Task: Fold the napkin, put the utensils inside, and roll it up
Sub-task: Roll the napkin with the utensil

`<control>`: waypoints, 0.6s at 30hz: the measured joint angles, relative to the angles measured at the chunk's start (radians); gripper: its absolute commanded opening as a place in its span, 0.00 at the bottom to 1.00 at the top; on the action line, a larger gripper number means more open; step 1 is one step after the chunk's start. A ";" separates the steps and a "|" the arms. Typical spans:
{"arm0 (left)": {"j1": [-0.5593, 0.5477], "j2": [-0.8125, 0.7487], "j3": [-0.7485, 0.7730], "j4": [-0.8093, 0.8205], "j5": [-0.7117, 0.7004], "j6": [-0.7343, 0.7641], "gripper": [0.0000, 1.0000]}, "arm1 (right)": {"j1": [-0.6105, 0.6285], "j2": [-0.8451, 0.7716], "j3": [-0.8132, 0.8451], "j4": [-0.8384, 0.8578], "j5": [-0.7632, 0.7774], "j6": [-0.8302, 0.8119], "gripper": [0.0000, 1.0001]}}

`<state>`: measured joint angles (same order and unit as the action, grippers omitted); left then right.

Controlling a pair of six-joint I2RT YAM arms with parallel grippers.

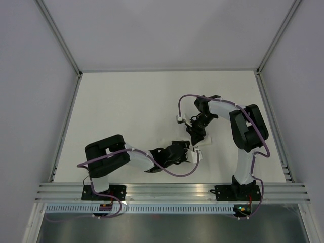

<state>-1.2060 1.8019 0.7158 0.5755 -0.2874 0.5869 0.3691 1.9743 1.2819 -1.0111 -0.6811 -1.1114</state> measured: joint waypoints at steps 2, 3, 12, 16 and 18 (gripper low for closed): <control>0.002 0.017 0.010 0.005 0.002 0.019 0.61 | 0.000 0.006 0.006 -0.007 0.000 -0.002 0.32; 0.005 0.023 0.020 0.003 0.003 0.029 0.61 | 0.000 0.010 0.011 -0.011 0.000 -0.002 0.32; 0.067 0.038 0.108 -0.119 0.108 0.056 0.56 | -0.003 0.048 0.054 -0.063 -0.006 -0.021 0.32; 0.092 0.055 0.175 -0.232 0.170 0.056 0.49 | -0.003 0.073 0.079 -0.101 -0.015 -0.030 0.32; 0.101 0.059 0.209 -0.294 0.195 0.056 0.45 | -0.003 0.082 0.090 -0.113 -0.017 -0.031 0.34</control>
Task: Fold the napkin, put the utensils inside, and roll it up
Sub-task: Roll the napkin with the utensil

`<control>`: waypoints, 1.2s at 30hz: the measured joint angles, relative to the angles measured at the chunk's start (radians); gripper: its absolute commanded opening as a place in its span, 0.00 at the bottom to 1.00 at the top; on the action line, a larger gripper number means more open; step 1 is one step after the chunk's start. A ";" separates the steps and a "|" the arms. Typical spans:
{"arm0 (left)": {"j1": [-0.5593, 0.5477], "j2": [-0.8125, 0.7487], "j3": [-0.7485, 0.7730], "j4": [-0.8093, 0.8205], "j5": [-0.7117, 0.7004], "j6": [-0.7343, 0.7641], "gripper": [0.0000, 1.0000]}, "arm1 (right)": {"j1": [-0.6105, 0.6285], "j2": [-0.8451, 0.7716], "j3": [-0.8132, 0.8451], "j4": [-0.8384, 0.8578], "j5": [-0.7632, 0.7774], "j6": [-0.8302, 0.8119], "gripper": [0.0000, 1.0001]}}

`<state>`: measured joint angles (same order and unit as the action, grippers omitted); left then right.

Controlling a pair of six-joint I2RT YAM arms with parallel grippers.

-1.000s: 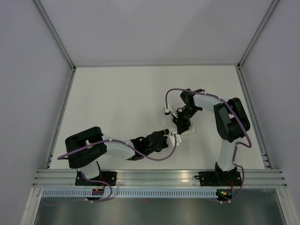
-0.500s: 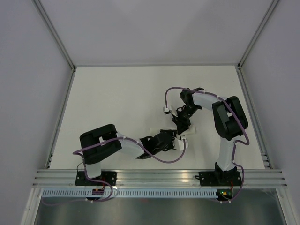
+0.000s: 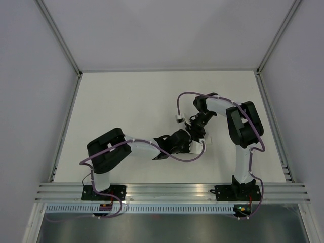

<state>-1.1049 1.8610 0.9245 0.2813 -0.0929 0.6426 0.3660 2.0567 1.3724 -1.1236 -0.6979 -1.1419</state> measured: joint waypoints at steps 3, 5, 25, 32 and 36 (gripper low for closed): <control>0.012 0.011 0.041 -0.070 0.031 -0.001 0.39 | -0.002 0.011 0.013 -0.015 -0.005 0.002 0.48; 0.017 0.018 0.063 -0.108 0.049 -0.002 0.38 | -0.005 0.014 0.017 -0.032 -0.013 0.010 0.59; 0.068 0.109 0.237 -0.229 0.119 -0.228 0.38 | -0.262 -0.065 0.098 0.297 0.014 0.428 0.86; 0.069 0.221 0.413 -0.311 -0.014 -0.384 0.39 | -0.467 -0.140 0.160 0.358 0.031 0.552 0.86; 0.072 0.278 0.517 -0.390 -0.091 -0.486 0.40 | -0.546 -0.182 0.160 0.351 0.042 0.566 0.86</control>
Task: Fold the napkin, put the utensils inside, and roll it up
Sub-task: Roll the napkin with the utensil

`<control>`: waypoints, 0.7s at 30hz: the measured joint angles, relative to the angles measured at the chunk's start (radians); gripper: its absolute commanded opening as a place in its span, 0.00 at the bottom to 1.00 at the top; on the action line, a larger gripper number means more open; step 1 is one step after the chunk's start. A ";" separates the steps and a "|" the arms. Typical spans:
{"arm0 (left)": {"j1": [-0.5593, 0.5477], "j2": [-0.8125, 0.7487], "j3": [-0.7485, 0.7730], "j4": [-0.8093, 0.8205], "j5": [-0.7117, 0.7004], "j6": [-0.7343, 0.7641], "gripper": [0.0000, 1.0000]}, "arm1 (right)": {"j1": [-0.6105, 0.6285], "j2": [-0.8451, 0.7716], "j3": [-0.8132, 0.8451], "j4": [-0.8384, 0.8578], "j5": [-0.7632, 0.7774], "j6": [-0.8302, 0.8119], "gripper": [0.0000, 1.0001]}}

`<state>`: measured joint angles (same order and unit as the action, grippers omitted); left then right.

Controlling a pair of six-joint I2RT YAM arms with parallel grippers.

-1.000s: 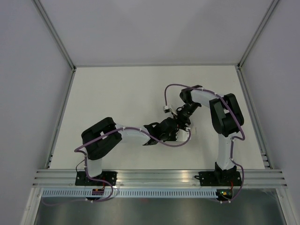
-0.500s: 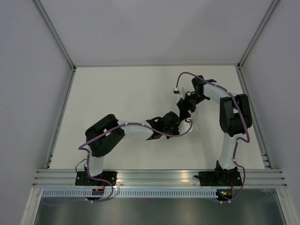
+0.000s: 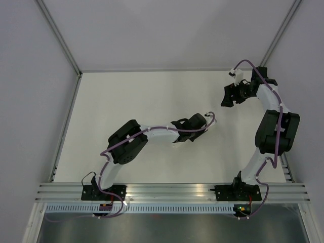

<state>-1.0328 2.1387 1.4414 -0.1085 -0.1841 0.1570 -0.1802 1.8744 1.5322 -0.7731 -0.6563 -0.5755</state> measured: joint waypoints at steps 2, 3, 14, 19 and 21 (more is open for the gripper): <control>0.005 0.029 0.058 -0.048 -0.031 -0.060 0.40 | -0.023 -0.018 0.000 -0.010 0.000 0.000 0.86; 0.009 0.040 0.081 -0.068 -0.044 -0.090 0.41 | -0.030 -0.026 0.000 -0.014 0.000 0.000 0.86; 0.125 0.095 0.235 -0.281 0.006 -0.369 0.44 | -0.050 -0.082 -0.018 -0.085 -0.005 -0.012 0.86; 0.185 0.123 0.309 -0.369 0.064 -0.463 0.45 | -0.054 -0.102 -0.018 -0.113 -0.029 -0.016 0.86; 0.202 0.144 0.352 -0.407 0.075 -0.496 0.45 | -0.053 -0.105 -0.018 -0.126 -0.039 -0.016 0.86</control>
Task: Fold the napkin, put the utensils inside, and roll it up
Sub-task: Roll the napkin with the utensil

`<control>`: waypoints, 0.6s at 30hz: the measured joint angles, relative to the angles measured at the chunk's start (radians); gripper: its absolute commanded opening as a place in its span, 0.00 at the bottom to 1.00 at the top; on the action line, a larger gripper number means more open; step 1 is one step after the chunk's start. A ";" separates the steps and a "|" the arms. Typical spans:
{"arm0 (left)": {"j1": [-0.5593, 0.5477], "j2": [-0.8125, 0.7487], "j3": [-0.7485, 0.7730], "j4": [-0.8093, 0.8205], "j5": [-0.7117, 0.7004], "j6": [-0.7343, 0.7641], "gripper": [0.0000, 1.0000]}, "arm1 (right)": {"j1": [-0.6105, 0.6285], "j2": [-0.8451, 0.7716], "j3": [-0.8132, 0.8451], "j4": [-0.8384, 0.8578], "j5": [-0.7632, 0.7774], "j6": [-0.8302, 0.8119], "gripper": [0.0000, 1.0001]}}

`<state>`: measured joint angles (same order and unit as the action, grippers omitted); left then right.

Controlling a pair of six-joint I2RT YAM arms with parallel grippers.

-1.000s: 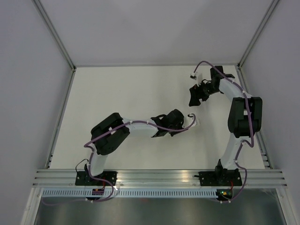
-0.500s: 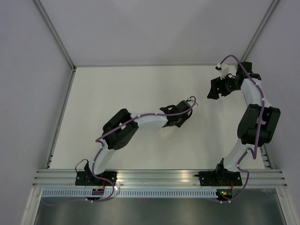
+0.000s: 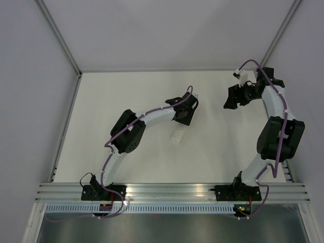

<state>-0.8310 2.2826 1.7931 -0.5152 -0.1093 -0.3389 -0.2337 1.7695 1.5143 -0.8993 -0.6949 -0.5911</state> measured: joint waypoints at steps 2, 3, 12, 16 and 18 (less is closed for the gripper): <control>0.013 0.022 0.042 -0.035 0.012 -0.032 0.46 | 0.000 -0.002 0.000 -0.007 -0.008 0.000 0.87; 0.019 0.031 0.061 -0.049 0.016 -0.050 0.46 | 0.000 -0.003 0.000 -0.010 -0.012 0.000 0.86; 0.064 0.073 0.145 -0.116 0.034 -0.209 0.46 | 0.000 -0.004 0.000 -0.039 -0.034 -0.004 0.87; 0.079 0.095 0.186 -0.142 0.034 -0.273 0.46 | 0.000 -0.004 0.000 -0.045 -0.042 -0.006 0.86; 0.087 0.103 0.199 -0.149 0.034 -0.307 0.46 | 0.000 -0.004 0.000 -0.047 -0.045 -0.008 0.86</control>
<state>-0.7444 2.3852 1.9923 -0.6640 -0.0753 -0.6456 -0.2337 1.7657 1.5143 -0.9466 -0.7399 -0.5987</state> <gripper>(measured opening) 0.457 0.863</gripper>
